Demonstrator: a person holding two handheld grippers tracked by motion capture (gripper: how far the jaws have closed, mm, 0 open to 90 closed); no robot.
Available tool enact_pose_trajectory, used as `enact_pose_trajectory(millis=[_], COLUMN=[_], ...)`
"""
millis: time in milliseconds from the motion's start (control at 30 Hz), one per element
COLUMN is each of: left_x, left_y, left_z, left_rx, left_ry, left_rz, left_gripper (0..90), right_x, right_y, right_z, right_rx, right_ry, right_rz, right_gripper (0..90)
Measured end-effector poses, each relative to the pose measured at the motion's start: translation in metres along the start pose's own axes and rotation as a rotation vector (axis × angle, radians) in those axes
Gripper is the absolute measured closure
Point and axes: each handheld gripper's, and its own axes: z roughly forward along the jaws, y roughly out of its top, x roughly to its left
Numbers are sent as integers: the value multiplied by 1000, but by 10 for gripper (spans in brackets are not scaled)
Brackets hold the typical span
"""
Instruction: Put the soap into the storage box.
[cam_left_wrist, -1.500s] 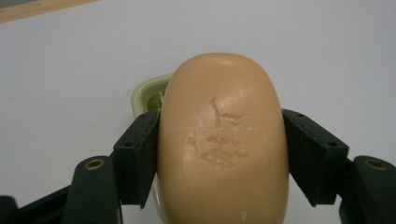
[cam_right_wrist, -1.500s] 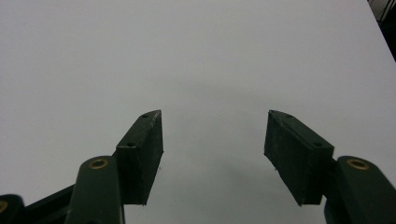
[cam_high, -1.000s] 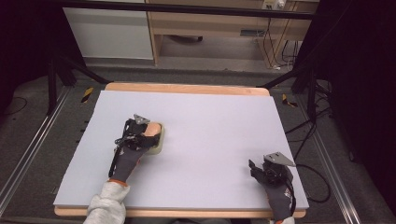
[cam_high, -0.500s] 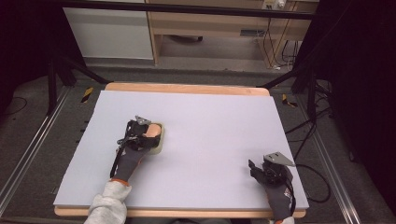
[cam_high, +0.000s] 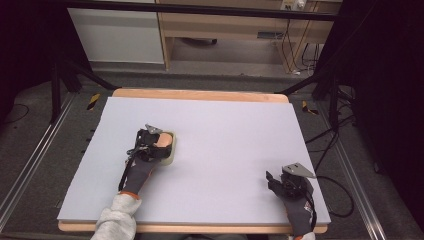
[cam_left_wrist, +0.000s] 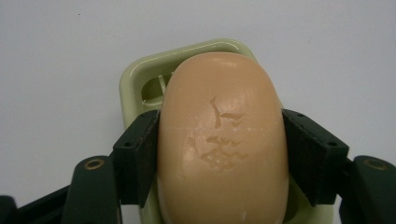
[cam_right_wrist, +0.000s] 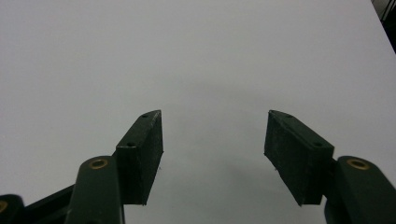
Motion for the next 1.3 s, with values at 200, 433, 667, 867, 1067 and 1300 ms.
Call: enact_pose_trajectory(millis=[200, 433, 667, 867, 1067, 1300], left_x=[0, 2, 2, -4, -2, 8], left_y=[0, 2, 2, -1, -7, -20], left_z=[0, -10, -21, -33, -44, -58], left_rx=[-2, -46, -67, -95, -112, -140], left_ry=[4, -7, -20, -52, -64, -45], left_rz=[-4, -18, -12, 15, 21, 14], left_gripper=[312, 302, 294, 280, 266, 246], right_x=[0, 0, -1, -3, -4, -6], right_y=[0, 0, 0, 0, 0, -1], right_z=[0, 0, -1, -1, 0, 0], right_rx=[1, 2, -1, 1, 14, 26], right_ry=[-1, -2, -3, -8, -22, -29], right_rz=[-1, 0, 4, 10, 15, 25], right_gripper=[371, 368, 365, 353, 330, 310])
